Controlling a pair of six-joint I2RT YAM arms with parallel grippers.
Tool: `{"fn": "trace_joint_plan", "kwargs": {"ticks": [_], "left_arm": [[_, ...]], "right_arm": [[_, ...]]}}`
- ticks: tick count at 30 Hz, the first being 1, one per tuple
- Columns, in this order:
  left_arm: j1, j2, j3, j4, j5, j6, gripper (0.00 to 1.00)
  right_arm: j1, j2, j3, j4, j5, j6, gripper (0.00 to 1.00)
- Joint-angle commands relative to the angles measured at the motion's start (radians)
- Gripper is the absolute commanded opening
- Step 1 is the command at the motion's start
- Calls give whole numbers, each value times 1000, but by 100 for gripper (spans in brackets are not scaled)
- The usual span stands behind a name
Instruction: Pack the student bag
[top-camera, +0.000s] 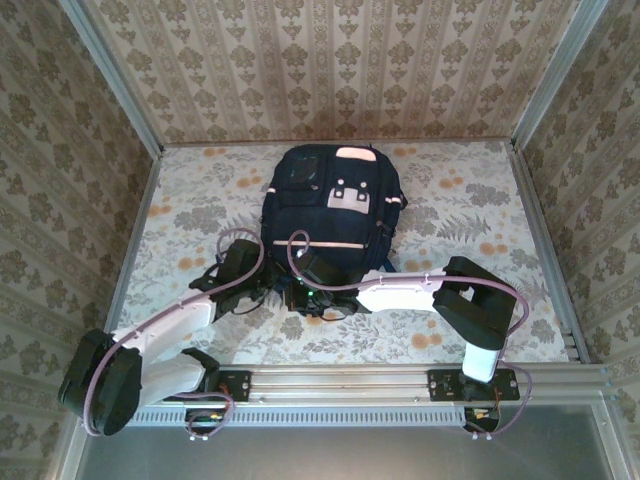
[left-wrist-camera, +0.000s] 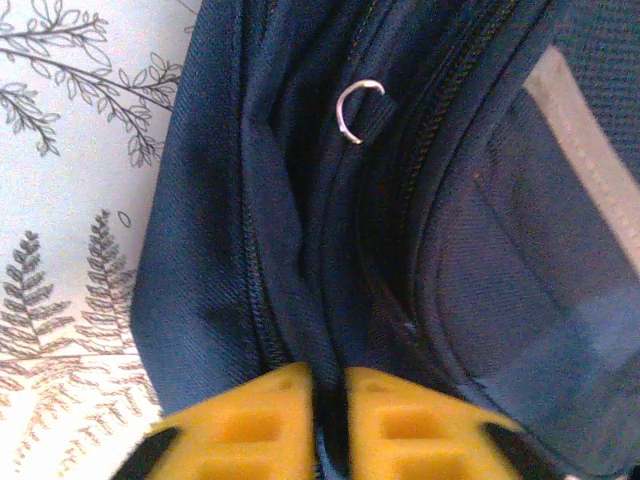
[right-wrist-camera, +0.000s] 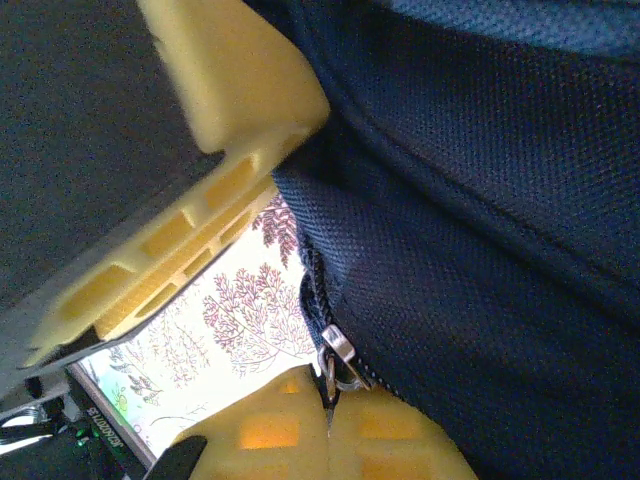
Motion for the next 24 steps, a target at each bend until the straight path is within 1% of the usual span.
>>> {"fn": "trace_joint_plan", "kwargs": {"ticks": [1, 8, 17, 24], "left_arm": [[-9, 19, -7, 16, 9, 14, 0], [-11, -13, 40, -91, -30, 73, 0], [-21, -108, 56, -184, -69, 94, 0], [-46, -114, 93, -267, -121, 113, 0]], "right_arm": [[1, -1, -20, -29, 13, 8, 0], [28, -48, -42, -112, 76, -20, 0], [37, -110, -107, -155, 111, -28, 0], [81, -115, -63, -230, 113, -73, 0]]}}
